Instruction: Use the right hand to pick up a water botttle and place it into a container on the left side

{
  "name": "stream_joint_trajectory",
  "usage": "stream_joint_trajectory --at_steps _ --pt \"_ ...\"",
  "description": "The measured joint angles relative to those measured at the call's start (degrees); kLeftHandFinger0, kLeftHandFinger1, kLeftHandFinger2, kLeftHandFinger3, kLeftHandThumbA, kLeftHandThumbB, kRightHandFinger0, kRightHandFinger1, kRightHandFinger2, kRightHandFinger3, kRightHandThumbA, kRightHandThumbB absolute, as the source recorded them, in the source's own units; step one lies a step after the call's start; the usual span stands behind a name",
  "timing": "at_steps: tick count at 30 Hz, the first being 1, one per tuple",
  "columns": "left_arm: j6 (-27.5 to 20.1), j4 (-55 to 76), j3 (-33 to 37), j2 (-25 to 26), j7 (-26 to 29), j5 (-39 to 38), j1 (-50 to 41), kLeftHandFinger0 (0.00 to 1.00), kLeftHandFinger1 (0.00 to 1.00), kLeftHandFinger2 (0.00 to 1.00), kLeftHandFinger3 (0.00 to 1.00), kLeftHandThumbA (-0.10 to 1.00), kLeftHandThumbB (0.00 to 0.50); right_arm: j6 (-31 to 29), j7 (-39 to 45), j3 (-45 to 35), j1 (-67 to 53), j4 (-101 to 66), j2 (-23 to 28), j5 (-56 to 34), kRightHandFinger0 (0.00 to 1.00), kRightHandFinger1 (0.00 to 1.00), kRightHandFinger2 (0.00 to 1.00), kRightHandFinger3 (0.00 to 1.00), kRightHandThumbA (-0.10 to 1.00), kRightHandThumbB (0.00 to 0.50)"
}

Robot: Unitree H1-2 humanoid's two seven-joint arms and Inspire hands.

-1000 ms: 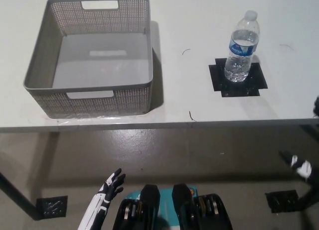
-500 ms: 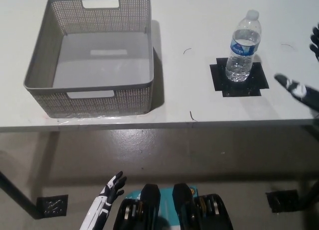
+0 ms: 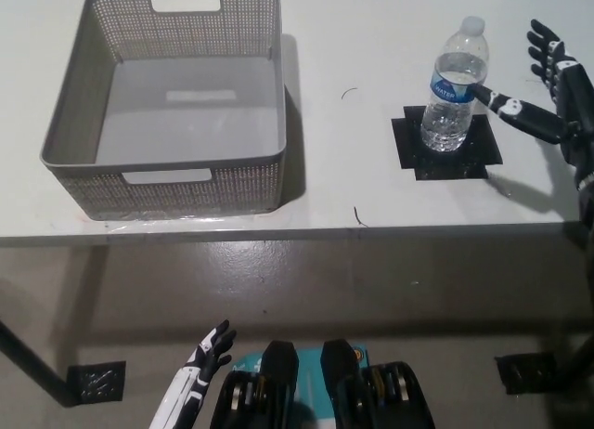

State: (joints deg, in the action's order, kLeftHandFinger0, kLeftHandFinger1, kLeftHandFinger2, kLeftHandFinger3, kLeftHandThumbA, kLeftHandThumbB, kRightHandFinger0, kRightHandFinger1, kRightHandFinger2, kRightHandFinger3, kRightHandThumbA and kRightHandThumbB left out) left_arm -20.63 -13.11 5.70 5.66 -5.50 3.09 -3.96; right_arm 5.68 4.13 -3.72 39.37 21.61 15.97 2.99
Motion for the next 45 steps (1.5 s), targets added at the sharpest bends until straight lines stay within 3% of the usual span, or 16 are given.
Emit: stream_joint_trajectory --at_steps 9,23,26,29,30,31,32,33,34,35,37,38,39,41,43,45 --pt "0.0 0.0 0.0 0.0 0.0 0.1 0.3 1.0 1.0 1.0 1.0 1.0 0.34 1.3 -0.6 0.0 5.0 10.2 -1.6 -0.1 1.0 1.0 1.0 1.0 1.0 0.5" --pt "0.0 0.0 0.2 0.0 0.0 0.4 0.8 1.0 1.0 1.0 1.0 1.0 0.354 0.5 -2.5 1.1 16.4 29.4 -2.8 0.3 1.0 1.0 1.0 1.0 0.98 0.5" --pt "0.0 0.1 0.3 0.1 0.0 0.5 0.8 1.0 1.0 1.0 1.0 1.0 0.355 -1.0 -3.0 2.1 19.2 34.7 -3.0 0.6 1.0 1.0 1.0 1.0 0.83 0.5" --pt "0.0 0.4 0.4 0.1 -0.2 0.5 0.9 1.0 1.0 1.0 1.0 1.0 0.358 -2.2 -3.7 3.4 22.6 41.4 -3.4 1.2 1.0 1.0 1.0 1.0 0.5 0.498" --pt "0.1 0.5 0.4 0.1 -0.3 0.5 1.0 1.0 1.0 1.0 1.0 1.0 0.359 -2.6 -4.0 3.8 23.4 43.0 -3.5 1.3 1.0 1.0 1.0 1.0 0.48 0.5" --pt "0.1 0.7 0.4 0.1 -0.3 0.5 1.0 1.0 1.0 1.0 1.0 1.0 0.364 -3.0 -4.8 4.4 24.3 44.8 -3.6 1.7 0.67 0.77 0.9 1.0 0.29 0.475" --pt "0.1 0.9 0.4 0.1 -0.3 0.5 1.0 1.0 1.0 1.0 1.0 1.0 0.364 -3.3 -5.7 5.1 25.1 46.6 -3.7 2.1 0.56 0.77 0.9 0.92 0.2 0.46" --pt "0.1 1.0 0.4 0.1 -0.3 0.5 1.1 1.0 1.0 1.0 1.0 1.0 0.363 -3.5 -6.8 5.6 25.8 48.1 -4.0 2.4 0.58 0.82 0.94 0.92 0.14 0.447" --pt "0.1 1.0 0.4 0.1 -0.4 0.5 1.2 1.0 1.0 1.0 1.0 1.0 0.363 -3.6 -8.0 6.1 26.5 49.4 -4.2 2.6 0.54 0.71 0.79 0.74 0.07 0.422" --pt "0.2 1.1 0.4 0.1 -0.4 0.5 1.4 1.0 1.0 1.0 1.0 1.0 0.363 -3.9 -8.9 6.9 27.0 50.5 -4.4 3.0 0.5 0.68 0.77 0.72 0.05 0.413" --pt "0.2 1.2 0.4 0.1 -0.7 0.5 1.6 1.0 1.0 1.0 1.0 1.0 0.366 -4.3 -10.8 8.7 27.9 52.2 -4.9 4.0 0.44 0.47 0.52 0.38 -0.09 0.304" --pt "0.2 1.2 0.4 0.1 -0.8 0.5 1.7 1.0 1.0 1.0 1.0 1.0 0.359 -4.6 -11.9 9.5 28.1 52.7 -5.1 4.5 0.25 0.28 0.4 0.35 -0.1 0.215" --pt "0.2 1.2 0.4 0.1 -0.8 0.5 1.8 1.0 1.0 1.0 1.0 1.0 0.357 -4.8 -12.8 9.8 28.1 52.9 -5.2 4.7 0.03 0.15 0.43 0.4 -0.1 0.188" --pt "0.2 1.2 0.4 0.2 -0.9 0.5 1.9 1.0 1.0 1.0 1.0 1.0 0.355 -5.4 -15.0 10.3 28.1 53.4 -5.4 5.1 0.01 0.34 0.72 0.62 -0.1 0.196" --pt "0.2 1.2 0.4 0.3 -1.1 0.5 2.1 1.0 1.0 1.0 1.0 1.0 0.351 -6.0 -16.9 10.2 28.1 53.7 -5.5 5.2 0.06 0.48 0.79 0.68 -0.1 0.214" --pt "0.2 1.2 0.4 0.5 -1.2 0.4 2.4 1.0 1.0 1.0 1.0 1.0 0.347 -6.7 -18.5 10.0 28.0 54.2 -5.7 5.2 0.06 0.51 0.8 0.72 -0.1 0.189"
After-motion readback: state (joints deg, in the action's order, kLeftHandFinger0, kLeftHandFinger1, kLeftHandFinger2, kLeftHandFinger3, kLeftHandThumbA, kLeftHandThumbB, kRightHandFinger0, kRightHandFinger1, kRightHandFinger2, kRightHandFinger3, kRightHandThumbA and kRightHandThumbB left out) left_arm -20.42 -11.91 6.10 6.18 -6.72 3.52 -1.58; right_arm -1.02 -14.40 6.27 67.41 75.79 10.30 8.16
